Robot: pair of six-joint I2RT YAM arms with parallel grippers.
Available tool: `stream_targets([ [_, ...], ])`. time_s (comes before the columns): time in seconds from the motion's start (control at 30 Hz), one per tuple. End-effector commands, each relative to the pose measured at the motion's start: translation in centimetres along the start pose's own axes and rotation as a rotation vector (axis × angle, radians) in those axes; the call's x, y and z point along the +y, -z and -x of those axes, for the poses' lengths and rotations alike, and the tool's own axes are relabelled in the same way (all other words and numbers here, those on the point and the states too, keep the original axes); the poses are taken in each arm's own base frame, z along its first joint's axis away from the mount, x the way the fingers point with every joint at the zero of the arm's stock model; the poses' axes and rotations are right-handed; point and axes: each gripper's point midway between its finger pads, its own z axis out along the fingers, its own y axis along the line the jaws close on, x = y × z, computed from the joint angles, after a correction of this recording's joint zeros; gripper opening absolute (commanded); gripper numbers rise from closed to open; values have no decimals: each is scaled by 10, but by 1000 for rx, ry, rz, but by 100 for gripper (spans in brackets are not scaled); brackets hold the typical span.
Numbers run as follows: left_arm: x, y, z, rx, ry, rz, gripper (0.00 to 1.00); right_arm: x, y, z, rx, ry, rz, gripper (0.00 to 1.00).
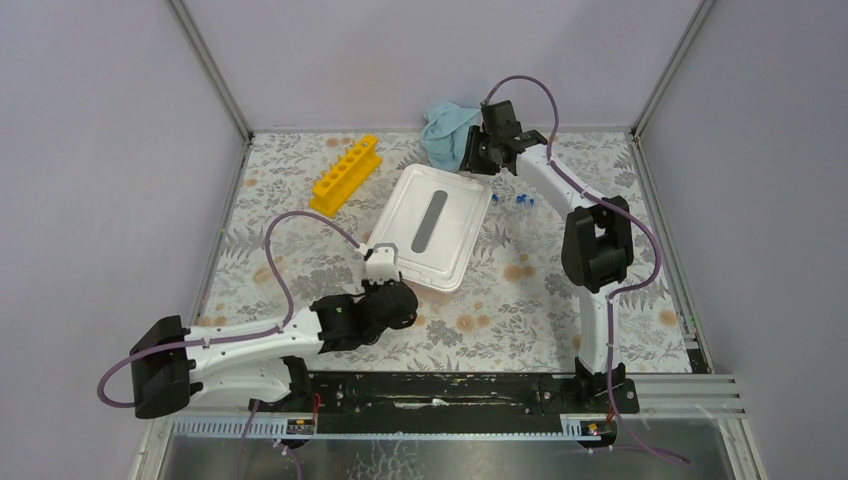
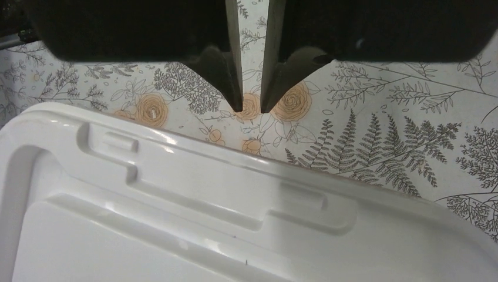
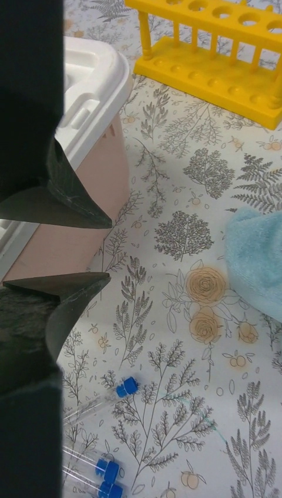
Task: Organize the chemistry lab equipment
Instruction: Close the lid of the storage box, then move the storage box to the center of the board.
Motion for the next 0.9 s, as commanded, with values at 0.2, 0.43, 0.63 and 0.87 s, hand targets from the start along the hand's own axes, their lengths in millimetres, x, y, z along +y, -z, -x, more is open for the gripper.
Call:
stream_targets([
  [0.2, -19, -28, 25, -145, 5, 45, 29, 12, 4, -5, 28, 9, 76, 39],
  [0.43, -21, -51, 41, -165, 20, 66, 30, 11, -3, -7, 45, 6, 81, 39],
  [0.63, -19, -68, 63, -193, 41, 88, 31, 13, -11, -5, 49, 7, 90, 39],
  [0.87, -12, -89, 87, -205, 51, 114, 32, 12, -22, 3, 35, -8, 89, 39],
])
